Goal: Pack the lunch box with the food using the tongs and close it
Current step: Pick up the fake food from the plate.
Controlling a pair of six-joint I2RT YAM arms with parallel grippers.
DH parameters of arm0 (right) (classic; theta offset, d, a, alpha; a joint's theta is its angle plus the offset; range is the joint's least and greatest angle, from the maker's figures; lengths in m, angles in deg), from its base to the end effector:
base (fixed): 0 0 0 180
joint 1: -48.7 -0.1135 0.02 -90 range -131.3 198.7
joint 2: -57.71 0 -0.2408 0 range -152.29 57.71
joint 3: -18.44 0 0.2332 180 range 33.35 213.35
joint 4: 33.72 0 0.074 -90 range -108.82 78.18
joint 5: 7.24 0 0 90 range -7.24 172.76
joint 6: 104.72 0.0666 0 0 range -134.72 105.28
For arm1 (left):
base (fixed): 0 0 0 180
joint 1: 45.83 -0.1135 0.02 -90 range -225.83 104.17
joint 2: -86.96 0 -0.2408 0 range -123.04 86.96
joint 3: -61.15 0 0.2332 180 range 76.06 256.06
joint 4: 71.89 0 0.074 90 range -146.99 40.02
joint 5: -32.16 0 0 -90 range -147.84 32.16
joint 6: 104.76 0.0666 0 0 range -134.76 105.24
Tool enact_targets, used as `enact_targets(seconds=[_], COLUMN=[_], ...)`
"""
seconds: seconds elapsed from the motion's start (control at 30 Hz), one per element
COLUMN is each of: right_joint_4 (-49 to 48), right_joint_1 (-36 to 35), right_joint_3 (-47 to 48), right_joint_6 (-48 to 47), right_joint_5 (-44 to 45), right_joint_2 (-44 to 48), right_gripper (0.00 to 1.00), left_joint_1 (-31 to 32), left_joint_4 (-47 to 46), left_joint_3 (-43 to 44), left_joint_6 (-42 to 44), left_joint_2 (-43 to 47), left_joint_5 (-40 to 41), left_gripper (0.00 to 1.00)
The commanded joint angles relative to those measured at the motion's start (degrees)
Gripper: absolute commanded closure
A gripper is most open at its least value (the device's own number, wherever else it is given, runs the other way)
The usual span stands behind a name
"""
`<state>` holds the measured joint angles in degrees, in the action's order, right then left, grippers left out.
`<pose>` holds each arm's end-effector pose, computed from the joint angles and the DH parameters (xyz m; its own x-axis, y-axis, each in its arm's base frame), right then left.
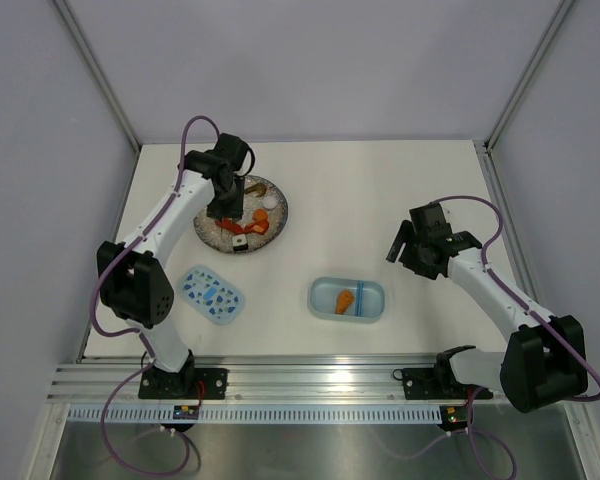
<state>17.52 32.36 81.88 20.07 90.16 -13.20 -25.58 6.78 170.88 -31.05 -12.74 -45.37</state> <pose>0.2377 0.0608 0.1911 -0.7960 0.3563 -0.4893 0.2915 0.9341 0.2059 0.3248 -0.1045 0.2620 -0.9128 0.0448 -0.4060 0.0085 0.9958 0.0909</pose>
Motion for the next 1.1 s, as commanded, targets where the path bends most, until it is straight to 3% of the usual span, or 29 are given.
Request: enact_targets(seconds=[0.0, 1.07], right_joint_4=[-0.56, -0.57], right_joint_1=[0.17, 0.25], right_joint_3=[1.65, 2.89], right_joint_6=[0.11, -0.86], right_joint_5=[-0.63, -0.1], right_joint_2=[0.78, -0.54], right_gripper=[0.21, 0.21], left_joint_1=[-0.48, -0.83], left_joint_4=[-0.92, -1.54], left_joint_3=[1.24, 3.79], left_joint_6=[1.0, 1.26], left_joint_2=[-0.76, -9.63], left_joint_5=[2.03, 8.62], left_gripper=[0.63, 0.55])
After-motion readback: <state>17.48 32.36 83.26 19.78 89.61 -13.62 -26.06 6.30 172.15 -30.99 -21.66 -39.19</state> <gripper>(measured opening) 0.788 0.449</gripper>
